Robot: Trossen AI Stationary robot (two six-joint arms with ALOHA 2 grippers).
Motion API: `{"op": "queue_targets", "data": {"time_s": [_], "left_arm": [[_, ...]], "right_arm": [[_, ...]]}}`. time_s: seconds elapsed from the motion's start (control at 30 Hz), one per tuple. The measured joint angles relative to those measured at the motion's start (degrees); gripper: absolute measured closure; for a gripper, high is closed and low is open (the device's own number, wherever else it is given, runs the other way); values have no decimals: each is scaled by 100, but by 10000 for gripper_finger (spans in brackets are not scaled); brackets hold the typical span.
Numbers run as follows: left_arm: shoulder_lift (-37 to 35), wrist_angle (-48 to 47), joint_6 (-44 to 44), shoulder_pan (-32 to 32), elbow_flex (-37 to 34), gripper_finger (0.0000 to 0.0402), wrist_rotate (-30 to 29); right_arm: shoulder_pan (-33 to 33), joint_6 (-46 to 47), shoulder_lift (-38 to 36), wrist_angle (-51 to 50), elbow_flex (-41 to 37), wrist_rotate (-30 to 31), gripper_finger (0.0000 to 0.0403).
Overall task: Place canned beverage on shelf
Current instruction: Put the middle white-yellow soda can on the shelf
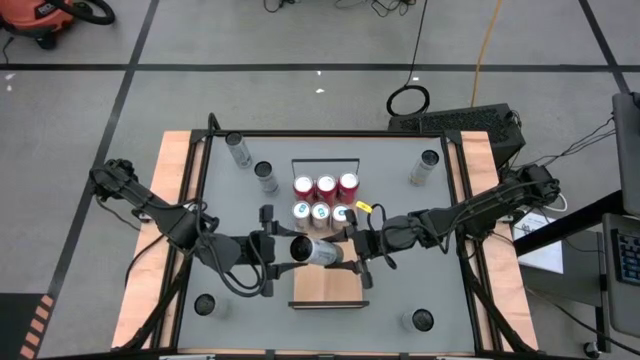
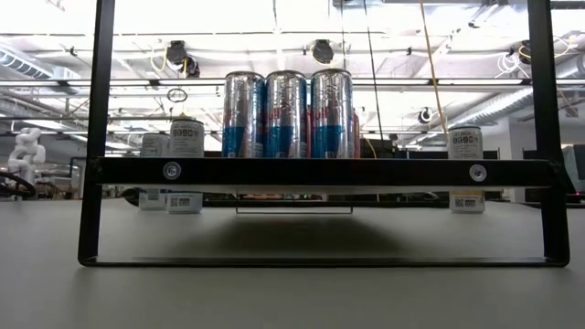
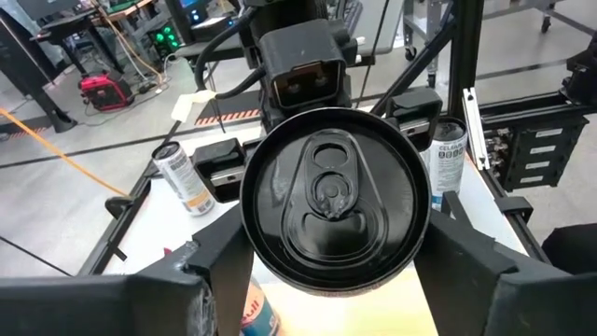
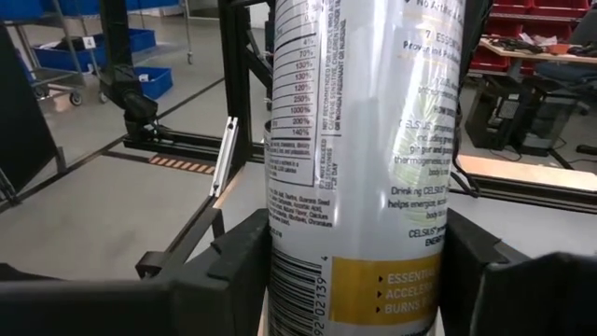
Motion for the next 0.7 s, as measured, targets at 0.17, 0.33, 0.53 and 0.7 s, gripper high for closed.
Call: {"op": "queue_targets", "data": {"time_s": [0.17, 0.33, 0.53, 0.7], "left_arm": [[0, -127, -112, 0, 0, 163, 1], [0, -205, -177, -4, 0, 162, -41], [22, -601, -535, -13, -17, 162, 6], [13, -790, -1210, 3, -111, 162, -85]], "right_arm": [[1, 69, 0, -20, 0, 49, 198], [40, 142, 0, -22, 0, 470, 132], [96, 200, -28, -16, 22, 535, 78], [178, 197, -104, -286, 20, 537, 75]]}}
